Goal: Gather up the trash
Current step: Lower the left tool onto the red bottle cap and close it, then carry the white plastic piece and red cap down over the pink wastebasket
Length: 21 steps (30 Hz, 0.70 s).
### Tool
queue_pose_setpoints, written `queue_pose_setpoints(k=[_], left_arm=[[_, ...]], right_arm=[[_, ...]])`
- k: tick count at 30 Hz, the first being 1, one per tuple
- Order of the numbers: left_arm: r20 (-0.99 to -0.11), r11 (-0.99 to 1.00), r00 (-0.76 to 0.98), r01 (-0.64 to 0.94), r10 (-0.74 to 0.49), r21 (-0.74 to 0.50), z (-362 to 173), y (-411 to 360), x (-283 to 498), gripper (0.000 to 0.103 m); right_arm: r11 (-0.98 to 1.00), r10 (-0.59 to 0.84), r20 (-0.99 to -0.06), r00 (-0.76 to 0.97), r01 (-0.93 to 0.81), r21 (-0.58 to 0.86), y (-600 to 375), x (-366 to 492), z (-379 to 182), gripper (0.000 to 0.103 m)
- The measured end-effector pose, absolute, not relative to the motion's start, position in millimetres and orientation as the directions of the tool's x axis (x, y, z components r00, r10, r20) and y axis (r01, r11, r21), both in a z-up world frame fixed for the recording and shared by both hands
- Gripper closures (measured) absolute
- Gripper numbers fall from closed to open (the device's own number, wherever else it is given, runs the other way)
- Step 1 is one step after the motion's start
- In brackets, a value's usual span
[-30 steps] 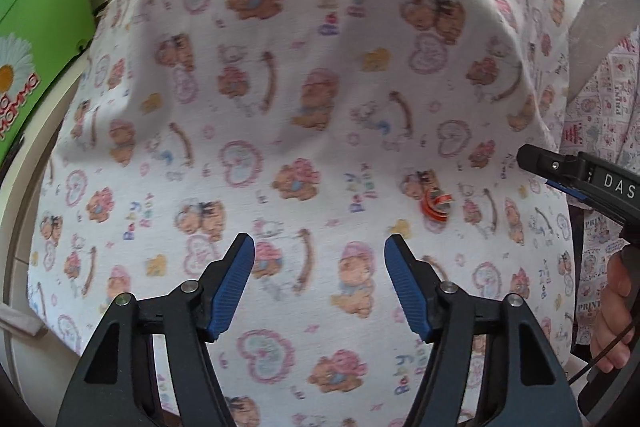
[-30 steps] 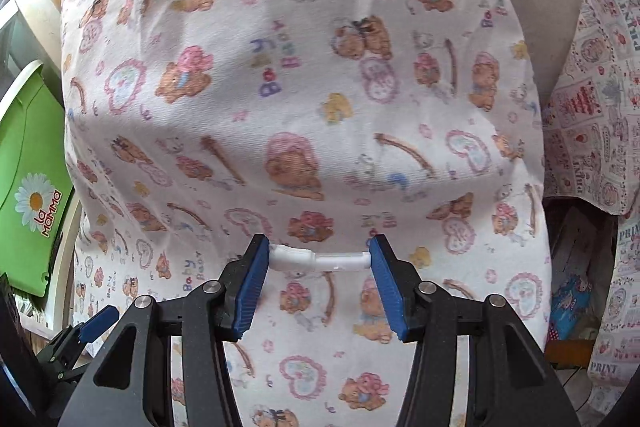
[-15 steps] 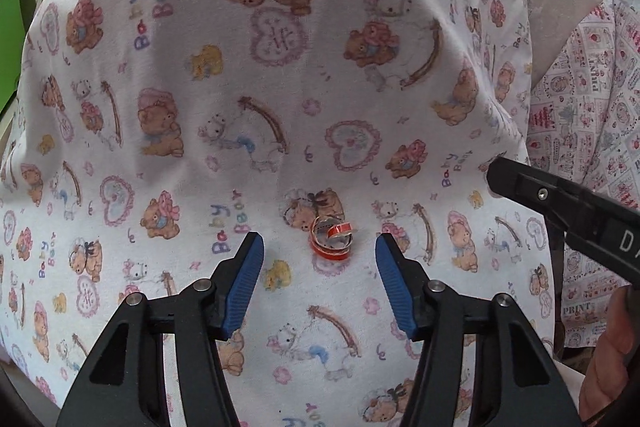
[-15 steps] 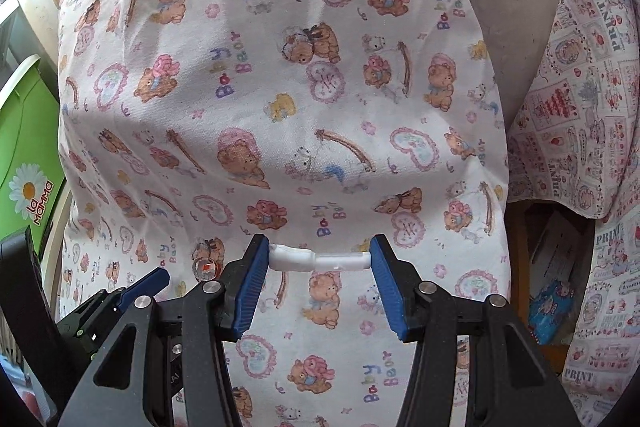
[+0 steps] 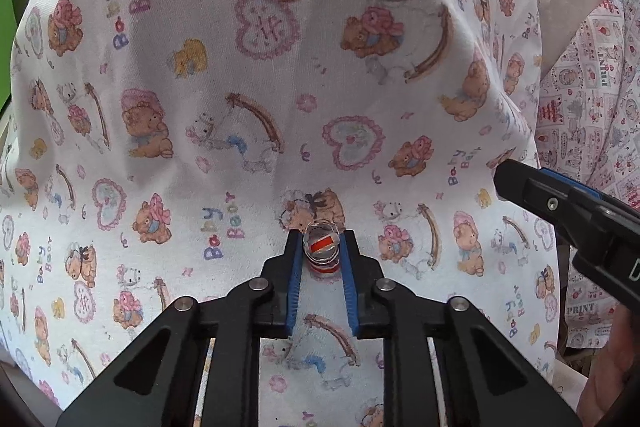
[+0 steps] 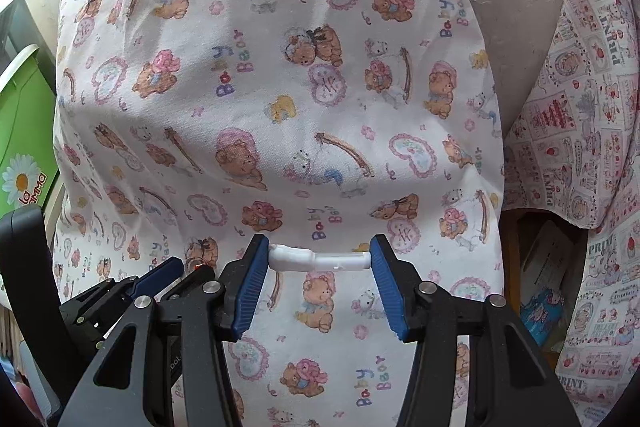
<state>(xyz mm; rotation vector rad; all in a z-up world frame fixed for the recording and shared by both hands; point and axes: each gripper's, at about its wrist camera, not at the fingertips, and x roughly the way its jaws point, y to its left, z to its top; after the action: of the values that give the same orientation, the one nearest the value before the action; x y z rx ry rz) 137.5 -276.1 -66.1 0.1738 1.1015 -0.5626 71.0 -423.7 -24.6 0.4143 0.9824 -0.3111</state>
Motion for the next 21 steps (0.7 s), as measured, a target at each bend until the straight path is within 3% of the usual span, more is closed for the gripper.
queue_pose_setpoints(k=[9,21], left_arm=[[-0.864,0.838,0.344,0.526,-0.368,-0.147,-40.6,-250.7,128.6,0.089],[-0.877,0.876,0.389,0.478,-0.283,-0.071,-39.6,-206.0,127.3,0.089]], right_arm=[[0.879,-0.079,-0.85,0.52,0.439,0.187,-423.5,68.1,-25.1,0.049],[0.889,0.002,-0.843,0.538,0.385,0.248,-407.7,70.6,-27.5,0.049]])
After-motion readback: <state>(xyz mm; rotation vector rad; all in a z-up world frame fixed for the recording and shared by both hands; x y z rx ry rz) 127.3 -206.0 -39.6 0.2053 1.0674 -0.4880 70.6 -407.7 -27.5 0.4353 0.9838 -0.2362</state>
